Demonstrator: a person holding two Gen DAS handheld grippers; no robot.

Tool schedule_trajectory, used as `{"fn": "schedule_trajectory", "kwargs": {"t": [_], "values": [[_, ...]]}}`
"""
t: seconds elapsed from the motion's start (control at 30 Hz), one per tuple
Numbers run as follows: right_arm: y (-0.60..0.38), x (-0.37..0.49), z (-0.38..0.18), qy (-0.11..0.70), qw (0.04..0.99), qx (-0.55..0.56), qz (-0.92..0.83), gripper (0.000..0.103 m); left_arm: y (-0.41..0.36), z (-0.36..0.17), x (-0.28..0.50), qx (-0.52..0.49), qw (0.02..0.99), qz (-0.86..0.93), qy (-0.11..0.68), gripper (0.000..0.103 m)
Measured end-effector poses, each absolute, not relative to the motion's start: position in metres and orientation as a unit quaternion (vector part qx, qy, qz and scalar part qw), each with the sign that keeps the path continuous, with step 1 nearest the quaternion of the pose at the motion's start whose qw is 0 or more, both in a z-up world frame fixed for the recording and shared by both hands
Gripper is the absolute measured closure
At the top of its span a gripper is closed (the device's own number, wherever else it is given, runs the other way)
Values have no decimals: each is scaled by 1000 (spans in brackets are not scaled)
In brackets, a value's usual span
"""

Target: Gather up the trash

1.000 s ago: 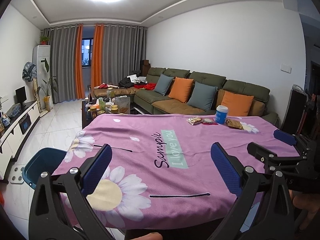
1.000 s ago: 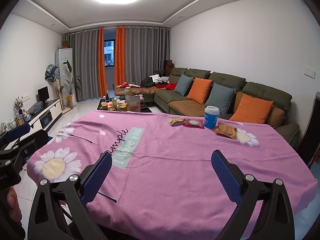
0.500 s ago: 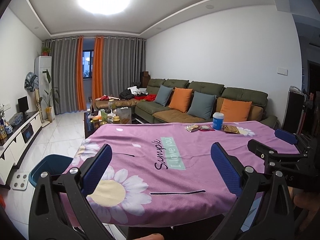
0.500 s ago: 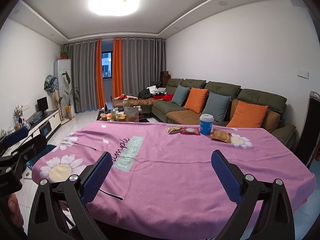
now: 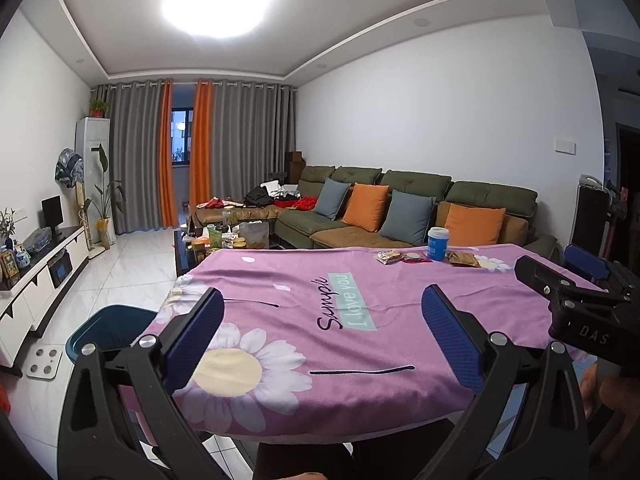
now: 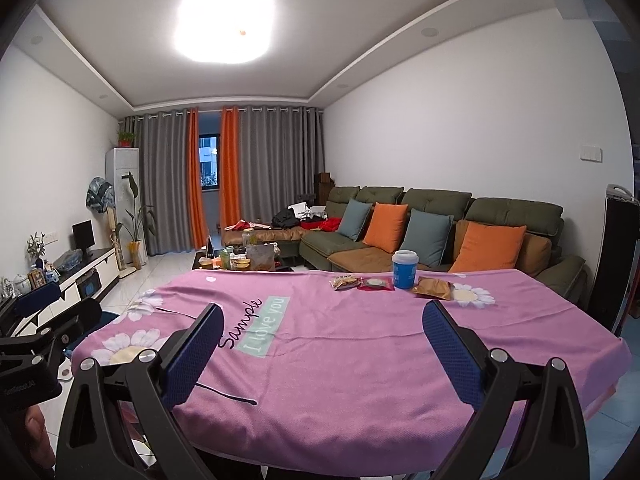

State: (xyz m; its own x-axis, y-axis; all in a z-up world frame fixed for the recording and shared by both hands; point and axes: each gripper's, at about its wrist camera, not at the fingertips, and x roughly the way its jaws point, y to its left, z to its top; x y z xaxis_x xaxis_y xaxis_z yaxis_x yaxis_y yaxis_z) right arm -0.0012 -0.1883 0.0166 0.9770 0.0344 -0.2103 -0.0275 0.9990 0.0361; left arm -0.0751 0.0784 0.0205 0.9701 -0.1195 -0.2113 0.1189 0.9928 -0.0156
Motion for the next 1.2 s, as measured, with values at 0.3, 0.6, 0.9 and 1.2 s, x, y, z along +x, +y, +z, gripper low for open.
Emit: {"fn": "schedule_trajectory", "kwargs": {"t": [0.3,0.6,0.9,1.2], "values": [[-190,-25,15,76,997,14,17,7,74,21,-91,-3,994,-72,82,6],[-191,-31,12,67,998,16,11,7,69,19,-95,1,994,-80,78,6],[-190,-30,10,73,997,19,6,7,73,16,-91,-6,994,-68,82,6],[-186,-26,9,77,997,12,9,7,75,13,-84,-10,994,-63,89,6]]}}
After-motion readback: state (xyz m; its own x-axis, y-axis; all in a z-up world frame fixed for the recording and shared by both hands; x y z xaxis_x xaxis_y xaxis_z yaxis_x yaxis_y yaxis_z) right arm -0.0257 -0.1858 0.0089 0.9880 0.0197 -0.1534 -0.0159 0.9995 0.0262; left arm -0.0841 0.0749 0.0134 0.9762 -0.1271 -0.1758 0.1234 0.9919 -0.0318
